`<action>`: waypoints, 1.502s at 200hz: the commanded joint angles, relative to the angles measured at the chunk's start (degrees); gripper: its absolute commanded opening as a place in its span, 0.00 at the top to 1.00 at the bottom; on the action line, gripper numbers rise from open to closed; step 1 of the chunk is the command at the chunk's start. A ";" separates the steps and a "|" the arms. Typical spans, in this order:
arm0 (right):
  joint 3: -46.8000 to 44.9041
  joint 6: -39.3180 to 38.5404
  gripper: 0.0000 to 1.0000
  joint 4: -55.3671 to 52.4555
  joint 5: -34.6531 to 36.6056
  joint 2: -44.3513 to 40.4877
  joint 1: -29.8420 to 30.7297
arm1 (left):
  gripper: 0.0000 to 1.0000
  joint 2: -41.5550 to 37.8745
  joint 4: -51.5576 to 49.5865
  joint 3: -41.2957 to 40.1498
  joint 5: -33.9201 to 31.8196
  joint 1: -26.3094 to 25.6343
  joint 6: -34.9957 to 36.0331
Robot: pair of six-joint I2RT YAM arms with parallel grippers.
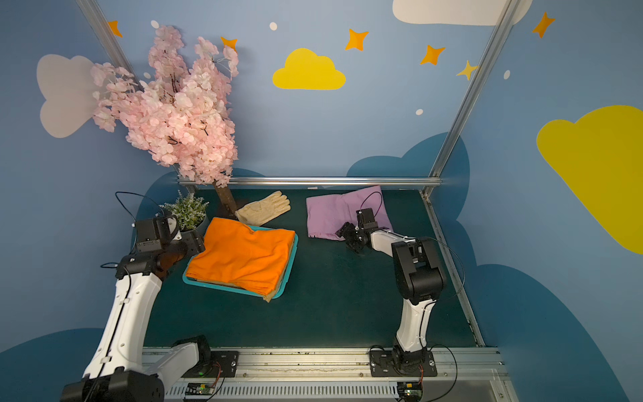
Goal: Put the folded long pants in the basket
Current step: Move the long pant to the center of the board.
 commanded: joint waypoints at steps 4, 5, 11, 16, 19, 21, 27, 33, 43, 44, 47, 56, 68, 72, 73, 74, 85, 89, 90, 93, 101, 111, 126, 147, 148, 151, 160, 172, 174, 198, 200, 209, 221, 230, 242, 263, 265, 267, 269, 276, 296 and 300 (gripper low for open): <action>2.94 -0.49 0.21 2.81 1.93 2.00 -1.32 | 0.23 0.23 0.45 -0.19 0.09 -0.54 1.06; 3.00 -0.49 0.21 2.70 1.89 2.03 -1.43 | 0.23 0.21 0.40 -0.19 0.05 -0.54 1.01; 3.53 -0.19 0.21 1.96 1.78 2.84 -2.16 | 0.23 0.28 0.38 -0.19 0.00 -0.52 1.01; 3.64 0.11 0.22 1.97 1.43 3.33 -2.67 | 0.23 0.36 0.31 -0.19 -0.04 -0.54 0.97; 3.65 0.30 0.22 2.15 1.30 3.64 -2.98 | 0.23 0.37 0.28 -0.13 -0.02 -0.54 1.00; 3.60 0.36 0.22 2.39 1.14 3.82 -3.27 | 0.23 0.37 0.21 -0.11 -0.07 -0.54 1.04; 3.52 0.62 0.23 2.99 0.75 4.38 -3.95 | 0.23 0.38 0.15 -0.06 -0.05 -0.61 1.10; 3.74 0.73 0.24 3.22 0.63 4.95 -4.45 | 0.23 0.29 0.17 -0.13 -0.08 -0.62 1.10; 4.40 0.41 0.29 3.02 0.62 5.88 -4.94 | 0.23 0.14 0.17 -0.18 -0.17 -0.76 1.25; 4.43 0.35 0.30 3.07 0.62 6.00 -5.00 | 0.23 0.17 0.18 -0.18 -0.17 -0.73 1.28; 4.66 0.19 0.31 3.04 0.62 6.20 -5.02 | 0.23 0.05 0.26 -0.19 -0.30 -0.68 1.36; 5.78 -0.18 0.34 2.46 0.58 7.05 -5.14 | 0.23 0.04 0.23 -0.27 -0.52 -0.93 1.90; 7.57 -0.84 0.39 1.38 0.12 8.25 -5.24 | 0.23 0.25 0.27 -0.30 -0.83 -1.13 2.00; 8.10 -1.00 0.42 1.09 0.02 8.54 -5.18 | 0.24 0.20 0.19 -0.29 -0.83 -1.19 2.05; 8.22 -1.06 0.42 1.05 0.02 8.60 -5.25 | 0.24 0.24 0.19 -0.24 -0.86 -1.22 2.03; 8.32 -1.09 0.43 1.03 -0.03 8.72 -5.16 | 0.24 0.22 0.19 -0.21 -0.87 -1.23 2.02; 9.22 -1.45 0.52 1.10 -0.34 9.35 -5.15 | 0.24 0.34 0.18 -0.19 -0.94 -1.41 2.11; 9.39 -1.55 0.55 1.11 -0.41 9.59 -5.15 | 0.24 0.29 0.07 -0.19 -1.01 -1.54 2.12; 9.39 -1.55 0.56 1.11 -0.42 9.65 -5.15 | 0.24 0.33 0.04 -0.19 -1.03 -1.56 2.11; 9.47 -1.64 0.58 1.12 -0.43 9.74 -5.19 | 0.24 0.32 0.09 -0.19 -1.10 -1.59 2.10; 9.63 -1.71 0.65 1.19 -0.59 9.96 -5.28 | 0.24 0.23 -0.01 -0.19 -1.31 -1.83 2.19; 9.51 -1.82 0.73 1.24 -1.07 10.05 -5.33 | 0.24 -0.04 -0.11 -0.25 -1.64 -2.16 2.35; 7.59 -1.73 0.88 3.15 -1.91 8.86 -5.54 | 0.24 -0.40 -0.02 -0.30 -1.68 -2.88 2.46; 3.60 -2.05 1.00 4.68 -3.48 4.69 -6.48 | 0.24 -0.68 -0.39 0.22 -0.36 -3.78 2.80; 3.42 -2.02 1.00 4.69 -3.58 4.43 -6.56 | 0.24 -0.68 -0.46 0.28 -0.27 -3.83 2.80; 2.73 -1.95 1.00 4.62 -3.92 3.66 -6.82 | 0.24 -0.73 -0.58 0.36 -0.04 -4.06 2.85; 0.13 -1.62 1.00 4.65 -5.16 0.82 -7.80 | 0.24 -1.14 -0.46 0.52 1.33 -4.89 3.13; -4.52 -0.74 1.00 5.14 -7.89 -3.50 -9.39 | 0.25 -1.87 -0.56 0.65 3.72 -6.07 2.90; -5.45 -0.58 1.00 5.27 -8.32 -4.45 -9.73 | 0.24 -2.06 -0.60 0.75 4.47 -6.18 2.92; -16.07 -1.61 1.00 2.27 -12.06 -16.22 -13.04 | 0.27 -3.37 -2.29 1.14 20.90 -7.53 -0.91; -16.86 -1.92 1.00 1.61 -12.22 -17.21 -13.30 | 0.28 -3.31 -2.52 1.29 22.69 -7.89 -1.44; -20.28 -3.34 1.00 -1.37 -12.58 -21.65 -14.56 | 0.28 -2.98 -3.14 1.88 27.63 -10.95 -5.24; -25.00 -4.92 1.00 -4.77 -13.45 -27.69 -16.59 | 0.29 -2.80 -1.97 1.60 30.38 -18.23 -11.93; -28.69 -5.97 1.00 -7.50 -13.70 -32.21 -18.50 | 0.29 -2.38 -0.22 1.21 29.40 -25.07 -16.64; -33.42 -6.33 1.00 -10.43 -13.06 -38.24 -21.11 | 0.30 -1.27 2.70 0.44 25.53 -36.05 -21.61; -38.08 -3.96 1.00 -14.13 -9.08 -46.99 -22.94 | 0.29 3.85 5.32 1.46 14.82 -51.04 -26.86; -38.34 -4.22 1.00 -14.46 -8.77 -47.64 -23.04 | 0.29 4.40 5.62 1.57 14.16 -52.01 -27.37; -38.51 -4.59 1.00 -14.92 -8.47 -48.24 -23.20 | 0.29 5.22 6.07 1.68 13.84 -53.02 -27.77; -38.60 -4.89 1.00 -15.50 -8.26 -48.74 -23.29 | 0.29 5.98 6.47 1.67 13.68 -53.89 -28.17; -38.73 -5.84 1.00 -17.36 -7.84 -50.54 -23.80 | 0.29 8.76 8.63 1.96 12.98 -56.90 -29.41; -38.56 -7.82 1.00 -22.34 -5.91 -54.09 -24.40 | 0.28 18.45 13.19 3.74 9.96 -64.13 -33.12; -38.75 -7.92 1.00 -23.06 -5.43 -54.57 -24.52 | 0.28 20.78 13.75 4.49 10.04 -65.01 -33.64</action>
